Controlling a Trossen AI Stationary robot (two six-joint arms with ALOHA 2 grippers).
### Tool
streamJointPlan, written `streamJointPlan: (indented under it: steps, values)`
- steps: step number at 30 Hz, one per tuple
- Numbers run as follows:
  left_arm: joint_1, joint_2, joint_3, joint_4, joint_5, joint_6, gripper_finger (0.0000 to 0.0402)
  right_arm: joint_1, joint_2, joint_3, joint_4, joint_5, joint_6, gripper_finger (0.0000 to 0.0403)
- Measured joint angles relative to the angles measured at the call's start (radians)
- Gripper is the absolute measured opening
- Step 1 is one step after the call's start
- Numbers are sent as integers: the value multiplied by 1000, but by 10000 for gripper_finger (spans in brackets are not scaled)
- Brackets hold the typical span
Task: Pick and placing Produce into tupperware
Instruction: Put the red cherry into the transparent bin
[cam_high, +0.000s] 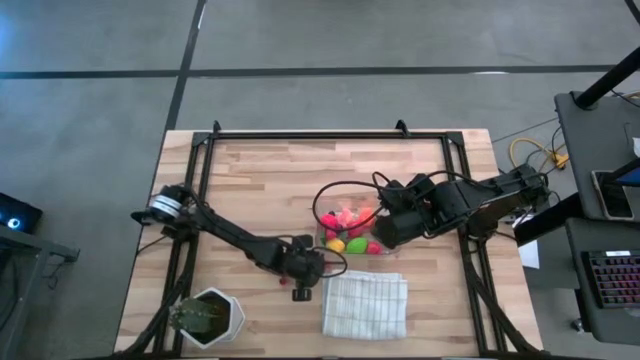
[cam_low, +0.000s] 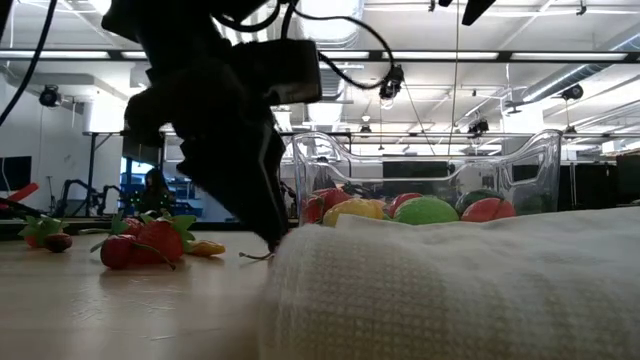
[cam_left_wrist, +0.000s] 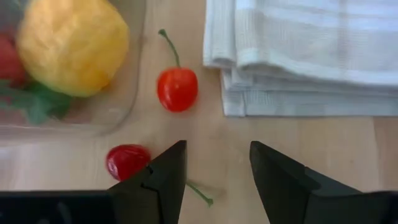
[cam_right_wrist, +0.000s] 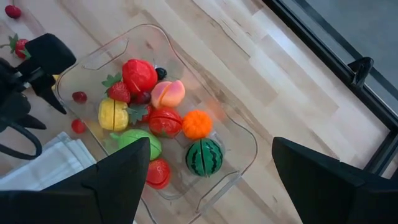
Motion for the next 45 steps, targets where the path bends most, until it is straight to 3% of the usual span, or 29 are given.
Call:
streamJointPlan:
  steps: [15, 45]
  values:
    - [47, 6, 0, 146, -41, 81, 161, 0, 0, -1, -1, 1, 0, 329]
    - [42, 28, -3, 159, -56, 82, 161, 0, 0, -6, -33, 0, 7, 329]
